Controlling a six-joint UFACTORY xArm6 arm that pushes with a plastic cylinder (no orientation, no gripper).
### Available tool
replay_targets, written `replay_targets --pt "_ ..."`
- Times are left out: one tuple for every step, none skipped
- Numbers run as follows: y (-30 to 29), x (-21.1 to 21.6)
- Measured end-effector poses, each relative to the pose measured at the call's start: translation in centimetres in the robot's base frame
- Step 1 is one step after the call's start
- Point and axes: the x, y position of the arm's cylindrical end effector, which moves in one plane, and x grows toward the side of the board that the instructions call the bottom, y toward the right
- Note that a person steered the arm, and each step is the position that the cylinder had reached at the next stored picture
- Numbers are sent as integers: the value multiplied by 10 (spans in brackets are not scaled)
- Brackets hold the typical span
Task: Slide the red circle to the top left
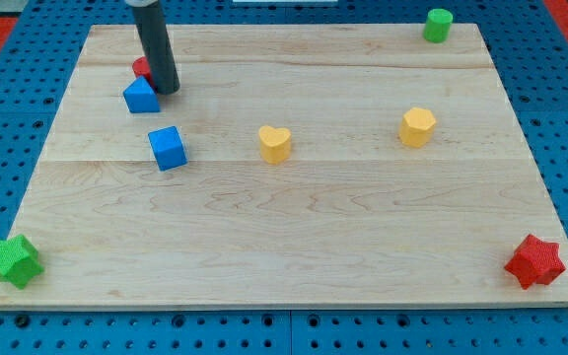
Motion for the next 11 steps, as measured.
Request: replay_targets --pt "-27 16" --pt "-39 9" --pt "-10 8" --pt "3 -29" --pt "-17 -54" --pt "-18 -37" --pt "-34 -23" --pt "-55 -40" --pt "-56 -51" --pt "-68 -62" --pt "-98 -63"
